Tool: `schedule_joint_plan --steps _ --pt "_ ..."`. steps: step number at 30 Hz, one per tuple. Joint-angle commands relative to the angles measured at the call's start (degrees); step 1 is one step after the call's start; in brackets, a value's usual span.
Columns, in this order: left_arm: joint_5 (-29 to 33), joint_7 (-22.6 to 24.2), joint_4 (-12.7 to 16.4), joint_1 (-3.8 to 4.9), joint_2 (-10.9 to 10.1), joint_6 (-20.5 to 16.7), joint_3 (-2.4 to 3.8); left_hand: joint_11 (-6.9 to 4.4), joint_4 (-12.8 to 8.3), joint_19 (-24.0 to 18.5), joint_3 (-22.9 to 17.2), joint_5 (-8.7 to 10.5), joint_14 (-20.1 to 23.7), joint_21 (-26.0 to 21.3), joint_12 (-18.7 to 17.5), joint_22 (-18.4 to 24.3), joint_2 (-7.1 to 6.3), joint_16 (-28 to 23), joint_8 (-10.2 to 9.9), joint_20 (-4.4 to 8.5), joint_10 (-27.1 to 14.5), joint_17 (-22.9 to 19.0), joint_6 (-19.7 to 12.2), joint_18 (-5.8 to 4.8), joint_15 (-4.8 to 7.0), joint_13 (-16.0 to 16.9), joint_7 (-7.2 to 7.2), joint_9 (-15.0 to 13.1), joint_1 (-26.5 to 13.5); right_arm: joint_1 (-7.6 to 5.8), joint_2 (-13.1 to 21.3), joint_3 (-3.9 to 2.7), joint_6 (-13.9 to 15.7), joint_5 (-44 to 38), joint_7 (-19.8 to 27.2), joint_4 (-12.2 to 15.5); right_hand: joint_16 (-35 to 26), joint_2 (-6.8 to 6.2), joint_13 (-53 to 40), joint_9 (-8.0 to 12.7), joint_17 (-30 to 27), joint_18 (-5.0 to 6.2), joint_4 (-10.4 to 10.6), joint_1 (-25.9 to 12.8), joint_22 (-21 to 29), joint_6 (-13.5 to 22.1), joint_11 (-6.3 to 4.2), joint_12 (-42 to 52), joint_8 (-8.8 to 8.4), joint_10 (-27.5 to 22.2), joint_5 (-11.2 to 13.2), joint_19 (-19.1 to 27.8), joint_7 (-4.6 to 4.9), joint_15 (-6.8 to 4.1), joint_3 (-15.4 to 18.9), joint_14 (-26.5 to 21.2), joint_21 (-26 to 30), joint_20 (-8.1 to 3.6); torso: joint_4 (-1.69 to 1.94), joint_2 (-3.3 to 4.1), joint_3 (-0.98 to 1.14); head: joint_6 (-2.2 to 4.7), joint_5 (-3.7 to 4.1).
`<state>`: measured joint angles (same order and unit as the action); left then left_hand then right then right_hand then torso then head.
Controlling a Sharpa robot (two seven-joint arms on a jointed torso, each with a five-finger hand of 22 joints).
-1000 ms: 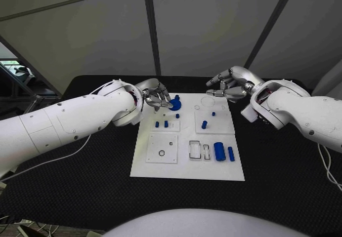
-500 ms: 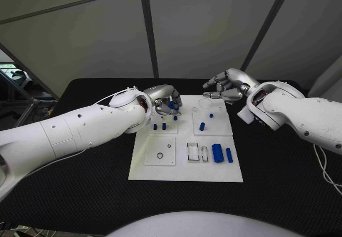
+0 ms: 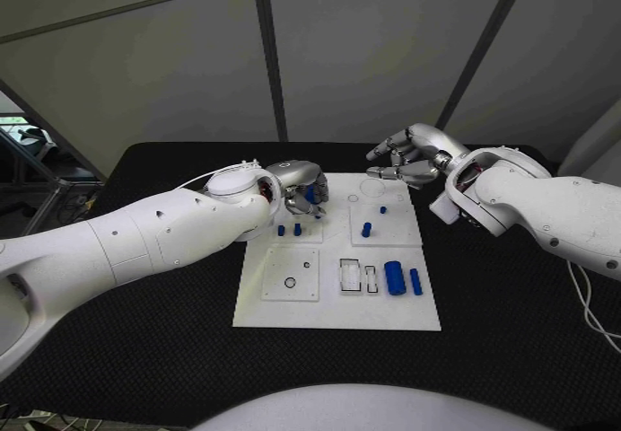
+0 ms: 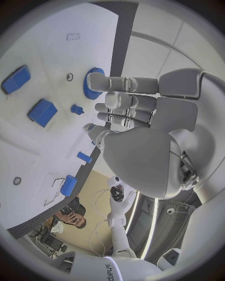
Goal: Assemble the parts on the task board
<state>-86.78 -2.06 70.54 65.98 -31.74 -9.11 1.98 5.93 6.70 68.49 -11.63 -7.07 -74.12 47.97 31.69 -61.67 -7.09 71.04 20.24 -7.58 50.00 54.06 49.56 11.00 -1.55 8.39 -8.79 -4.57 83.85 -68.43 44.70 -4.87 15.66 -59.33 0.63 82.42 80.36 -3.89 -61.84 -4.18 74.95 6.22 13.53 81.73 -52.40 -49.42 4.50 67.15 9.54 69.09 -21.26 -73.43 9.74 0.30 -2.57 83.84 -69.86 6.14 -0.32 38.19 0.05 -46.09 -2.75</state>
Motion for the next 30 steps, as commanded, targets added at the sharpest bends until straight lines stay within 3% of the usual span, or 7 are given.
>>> schedule_joint_plan --steps 1,30 --pt "-2.0 -0.6 -0.3 0.02 0.2 2.0 0.03 -0.09 -0.1 0.5 -0.3 -0.15 -0.4 0.3 -0.3 -0.1 -0.63 0.2 -0.2 0.04 0.4 0.1 0.5 -2.43 -0.11 -0.1 -0.03 0.1 0.2 -0.08 0.0 -0.04 0.1 -0.3 0.3 0.1 -0.4 0.63 0.0 0.1 0.5 0.66 0.3 0.1 0.1 -0.2 0.0 -0.2 0.25 -0.5 -0.3 0.3 -0.11 -0.37 -0.2 2.5 0.2 -0.21 0.0 0.0 -0.01 -0.09 0.06" --pt "-2.1 -1.5 -2.2 -0.97 1.4 3.8 0.04 -0.65 -1.7 3.0 -5.5 0.12 -2.5 7.3 -2.1 -6.2 0.1 4.3 -2.2 0.44 4.1 2.9 3.4 -3.46 0.42 -1.7 0.2 0.6 2.3 -0.08 -0.2 -0.04 -0.1 -0.3 0.3 0.2 -0.4 0.7 0.0 0.1 0.5 0.65 0.2 0.2 0.0 -0.3 -0.02 -0.1 0.31 -0.4 -0.6 0.2 -0.12 -0.39 -0.3 2.5 0.2 -0.22 0.04 -0.03 0.03 -0.54 0.19"
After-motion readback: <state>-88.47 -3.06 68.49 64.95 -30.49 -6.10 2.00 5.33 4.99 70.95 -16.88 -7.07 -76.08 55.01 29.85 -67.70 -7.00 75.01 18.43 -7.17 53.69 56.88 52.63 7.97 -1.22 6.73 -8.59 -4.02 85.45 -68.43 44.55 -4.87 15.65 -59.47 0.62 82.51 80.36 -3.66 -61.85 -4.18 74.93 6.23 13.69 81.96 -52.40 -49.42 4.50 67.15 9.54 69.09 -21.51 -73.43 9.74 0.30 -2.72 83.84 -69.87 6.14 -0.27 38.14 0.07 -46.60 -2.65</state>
